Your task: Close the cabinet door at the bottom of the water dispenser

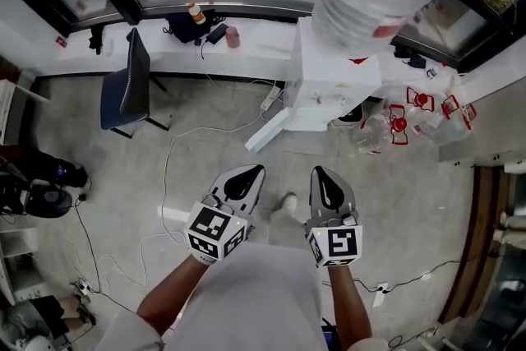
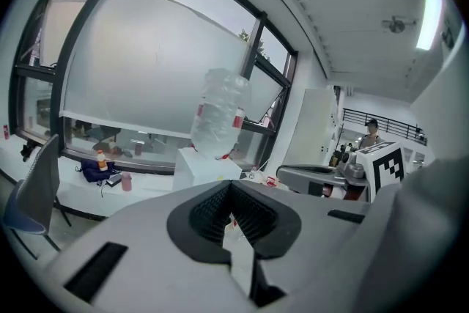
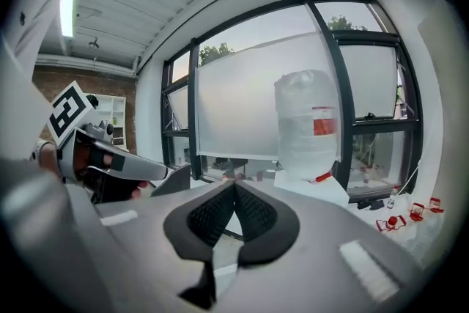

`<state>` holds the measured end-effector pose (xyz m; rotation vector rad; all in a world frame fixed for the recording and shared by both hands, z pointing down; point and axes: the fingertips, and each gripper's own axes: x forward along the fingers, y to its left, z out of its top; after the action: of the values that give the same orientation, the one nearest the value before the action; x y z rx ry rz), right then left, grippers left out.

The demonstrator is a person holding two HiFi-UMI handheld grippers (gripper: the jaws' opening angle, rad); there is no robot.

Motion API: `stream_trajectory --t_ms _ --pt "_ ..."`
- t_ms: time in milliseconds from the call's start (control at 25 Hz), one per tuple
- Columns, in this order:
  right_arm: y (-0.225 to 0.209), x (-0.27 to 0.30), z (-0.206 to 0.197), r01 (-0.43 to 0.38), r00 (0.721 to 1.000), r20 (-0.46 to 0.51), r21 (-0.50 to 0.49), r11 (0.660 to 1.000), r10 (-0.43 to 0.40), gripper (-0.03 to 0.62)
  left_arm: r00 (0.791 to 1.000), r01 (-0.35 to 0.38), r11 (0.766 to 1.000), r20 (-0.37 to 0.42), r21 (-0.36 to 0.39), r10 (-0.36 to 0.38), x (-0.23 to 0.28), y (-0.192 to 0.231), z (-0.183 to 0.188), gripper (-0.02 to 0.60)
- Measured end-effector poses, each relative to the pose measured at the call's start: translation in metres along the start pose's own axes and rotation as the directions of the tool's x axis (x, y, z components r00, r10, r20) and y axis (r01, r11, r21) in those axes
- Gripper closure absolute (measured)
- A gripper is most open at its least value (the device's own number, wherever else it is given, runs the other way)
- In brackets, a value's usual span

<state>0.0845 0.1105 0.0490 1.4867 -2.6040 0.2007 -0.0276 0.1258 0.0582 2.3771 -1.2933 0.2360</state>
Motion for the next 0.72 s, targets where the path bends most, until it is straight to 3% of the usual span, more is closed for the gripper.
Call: stream_trajectory --t_ms 400,720 --pt "-0.062 0.039 -0.008 -0.144 0.989 -0.015 0.023 0.989 0.145 0.583 0.989 -0.147 0.988 -0.035 -0.041 0.146 0.064 -0.003 -0.001 0.577" --pt "-0.071 0.069 -0.031 -0.231 0.969 -0.076 0.033 0.972 0.233 0.583 0.971 -0.238 0.965 -0.052 -0.106 0.234 0.08 0.013 -0.009 0.577"
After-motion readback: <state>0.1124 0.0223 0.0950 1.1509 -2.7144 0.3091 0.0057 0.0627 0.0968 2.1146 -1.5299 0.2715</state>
